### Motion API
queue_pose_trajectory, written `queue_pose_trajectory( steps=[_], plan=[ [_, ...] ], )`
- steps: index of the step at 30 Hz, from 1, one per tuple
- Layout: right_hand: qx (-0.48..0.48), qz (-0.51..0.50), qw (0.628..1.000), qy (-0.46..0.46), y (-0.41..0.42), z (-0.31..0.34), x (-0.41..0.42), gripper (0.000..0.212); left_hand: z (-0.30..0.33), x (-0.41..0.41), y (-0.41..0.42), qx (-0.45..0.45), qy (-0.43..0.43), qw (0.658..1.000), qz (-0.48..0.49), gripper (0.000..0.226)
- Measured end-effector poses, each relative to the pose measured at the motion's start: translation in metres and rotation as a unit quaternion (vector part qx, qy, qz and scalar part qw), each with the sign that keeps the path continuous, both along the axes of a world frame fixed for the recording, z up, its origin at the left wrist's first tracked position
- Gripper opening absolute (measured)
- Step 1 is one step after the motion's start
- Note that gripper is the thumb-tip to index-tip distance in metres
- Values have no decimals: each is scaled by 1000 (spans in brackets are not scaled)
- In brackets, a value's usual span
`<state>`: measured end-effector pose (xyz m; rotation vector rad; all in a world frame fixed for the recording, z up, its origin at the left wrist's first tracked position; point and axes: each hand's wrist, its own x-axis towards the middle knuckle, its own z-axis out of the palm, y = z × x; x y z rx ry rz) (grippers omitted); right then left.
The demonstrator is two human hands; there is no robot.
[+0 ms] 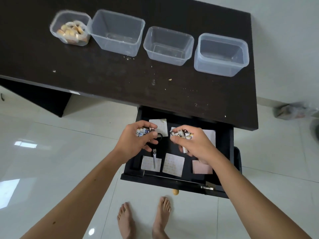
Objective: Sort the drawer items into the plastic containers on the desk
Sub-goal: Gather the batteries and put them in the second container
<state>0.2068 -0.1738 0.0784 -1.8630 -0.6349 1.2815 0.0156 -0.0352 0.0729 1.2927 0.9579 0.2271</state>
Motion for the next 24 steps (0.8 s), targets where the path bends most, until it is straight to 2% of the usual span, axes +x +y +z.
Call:
queue_pose_trajectory(
  steps=[7, 12, 19, 24],
  plan=[
    [43, 42, 998, 15, 64, 61, 14, 13, 59, 7, 37, -4, -13, 998, 54, 18],
    [64, 67, 996, -14, 129, 105, 21, 18, 96, 13, 90, 60, -5, 994, 88, 21],
    [54, 118, 980, -147, 233, 142, 32, 24, 127, 30, 190, 145, 60, 985, 65, 22],
    [47, 129, 966, -220, 310, 144, 44, 21, 128, 46, 267, 175, 58, 982, 43, 21]
  ],
)
